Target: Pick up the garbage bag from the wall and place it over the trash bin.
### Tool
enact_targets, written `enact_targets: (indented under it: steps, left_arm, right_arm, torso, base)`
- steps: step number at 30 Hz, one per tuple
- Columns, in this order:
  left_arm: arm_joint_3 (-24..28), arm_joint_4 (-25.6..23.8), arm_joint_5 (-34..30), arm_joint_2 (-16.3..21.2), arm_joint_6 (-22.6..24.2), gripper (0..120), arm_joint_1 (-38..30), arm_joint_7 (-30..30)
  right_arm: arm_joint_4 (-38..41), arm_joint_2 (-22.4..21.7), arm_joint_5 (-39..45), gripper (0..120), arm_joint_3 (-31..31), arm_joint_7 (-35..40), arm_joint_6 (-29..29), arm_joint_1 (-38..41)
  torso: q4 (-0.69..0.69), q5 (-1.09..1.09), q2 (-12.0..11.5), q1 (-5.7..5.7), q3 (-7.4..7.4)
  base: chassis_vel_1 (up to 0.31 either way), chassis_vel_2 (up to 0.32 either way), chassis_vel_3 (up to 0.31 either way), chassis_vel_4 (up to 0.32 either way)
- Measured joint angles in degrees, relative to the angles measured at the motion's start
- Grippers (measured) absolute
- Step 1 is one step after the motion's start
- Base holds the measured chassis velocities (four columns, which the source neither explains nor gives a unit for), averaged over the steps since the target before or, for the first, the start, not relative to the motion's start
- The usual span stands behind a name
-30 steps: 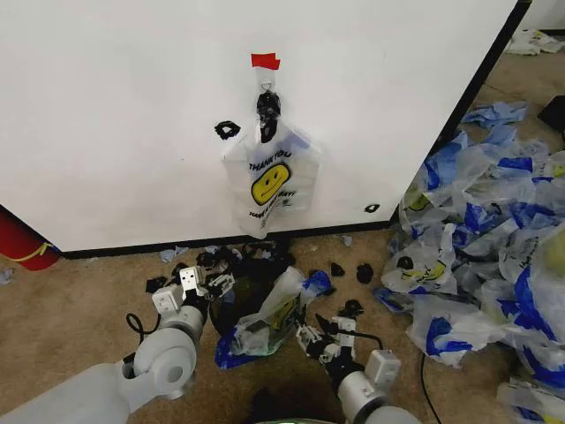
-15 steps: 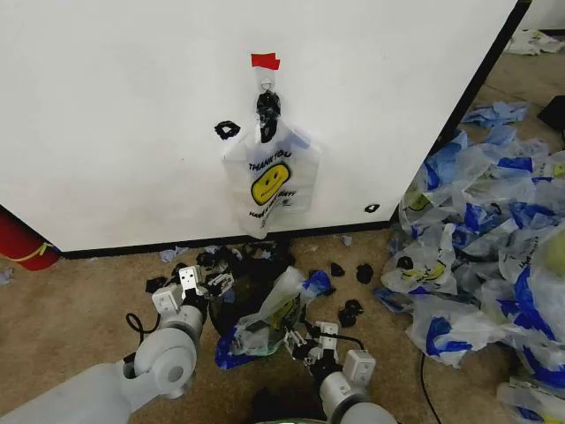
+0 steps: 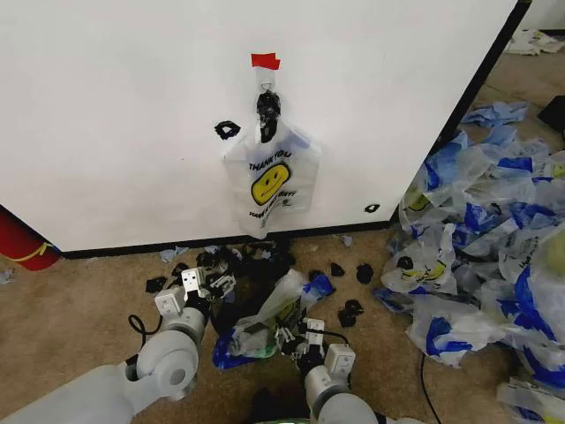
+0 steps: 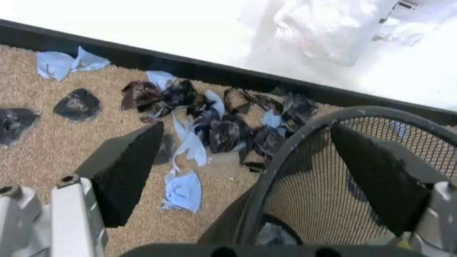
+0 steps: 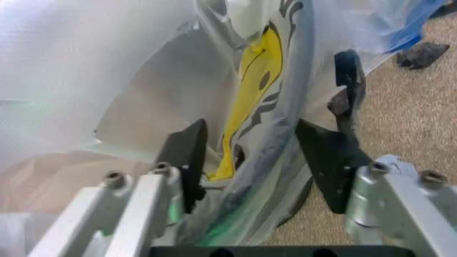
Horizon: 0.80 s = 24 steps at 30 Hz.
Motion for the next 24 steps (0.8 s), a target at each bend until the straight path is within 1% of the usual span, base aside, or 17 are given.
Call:
enact_targets:
  steps: [1, 2, 4, 5, 7, 9, 11, 17, 18, 20, 21, 24]
  left_arm:
    - [0.0, 0.0, 0.1, 0.1, 0.0, 94, 0.1, 0.0]
    - [-0.1, 0.0, 0.1, 0.1, 0.0, 94, 0.1, 0.0]
    - [-0.2, 0.0, 0.3, 0.2, 0.0, 94, 0.3, 0.0]
    - [-0.2, 0.0, 0.3, 0.2, 0.0, 94, 0.3, 0.0]
    - [-0.2, 0.0, 0.4, 0.2, -0.1, 94, 0.4, 0.1]
    - [-0.1, 0.0, 0.5, 0.2, -0.1, 94, 0.4, 0.1]
    - [0.3, 0.0, 0.5, 0.1, -0.1, 94, 0.4, 0.1]
    - [1.0, -0.1, 0.6, -0.1, -0.1, 94, 0.1, 0.2]
    - [1.1, -0.1, 0.6, -0.1, -0.1, 94, 0.1, 0.2]
    - [1.2, -0.1, 0.6, -0.1, -0.1, 94, 0.1, 0.2]
    - [1.2, -0.1, 1.0, -0.2, 0.0, 94, 0.1, 0.3]
    - [1.2, -0.1, 1.7, -0.2, 0.0, 94, 0.0, 0.7]
  right_arm:
    - [-0.1, 0.1, -0.1, 39, 0.0, 0.1, -0.1, 0.1]
    - [-0.2, 0.1, -0.2, 39, -0.1, 0.2, -0.1, 0.2]
    - [-0.2, 0.1, -0.4, 30, -0.1, 0.4, -0.2, 0.3]
    - [-0.2, 0.1, -0.4, 30, -0.1, 0.4, -0.2, 0.3]
    - [-0.2, 0.1, -0.6, 24, 0.0, 0.6, -0.3, 0.3]
    - [-0.3, 0.0, -0.7, 20, 0.0, 0.7, -0.4, 0.3]
    - [-0.3, -0.1, -1.0, 17, 0.1, 0.8, -0.5, 0.1]
    - [-0.4, -0.7, -2.0, 15, 0.6, 0.6, -0.5, -0.7]
    - [-0.6, -0.8, -2.6, 11, 0.9, 0.5, -0.4, -1.0]
    - [-0.6, -0.8, -2.7, 11, 1.0, 0.5, -0.4, -1.0]
    - [-0.7, -0.9, -3.0, 8, 1.3, 0.5, -0.3, -1.3]
    - [-0.8, -0.9, -3.7, 7, 1.8, 0.5, -0.3, -1.6]
  torso:
    - [0.00, 0.00, 0.0, 0.00, 0.00]
    - [0.00, 0.00, 0.0, 0.00, 0.00]
    - [0.00, 0.01, 0.0, 0.00, 0.00]
    - [0.00, 0.01, 0.0, 0.00, 0.00]
    - [0.01, 0.00, 0.0, 0.00, 0.00]
    - [0.01, 0.02, 0.0, 0.00, 0.00]
    - [0.00, 0.01, 0.0, 0.00, 0.00]
    - [0.00, 0.00, 0.0, 0.00, 0.00]
    - [0.01, 0.03, 0.0, 0.00, 0.00]
    - [0.01, 0.03, 0.0, 0.00, 0.00]
    - [0.02, 0.01, 0.0, 0.00, 0.00]
    - [0.00, 0.01, 0.0, 0.00, 0.00]
  base:
    - [0.000, 0.000, 0.000, 0.000]
    - [0.000, 0.000, 0.000, 0.000]
    - [0.000, 0.000, 0.000, 0.000]
    - [0.000, 0.000, 0.000, 0.000]
    - [0.000, 0.000, 0.000, 0.000]
    - [0.000, 0.000, 0.000, 0.000]
    - [0.000, 0.000, 0.000, 0.000]
    - [0.000, 0.000, 0.000, 0.000]
    - [0.000, 0.000, 0.000, 0.000]
    - [0.000, 0.000, 0.000, 0.000]
    - [0.000, 0.000, 0.000, 0.000]
    - [0.000, 0.000, 0.000, 0.000]
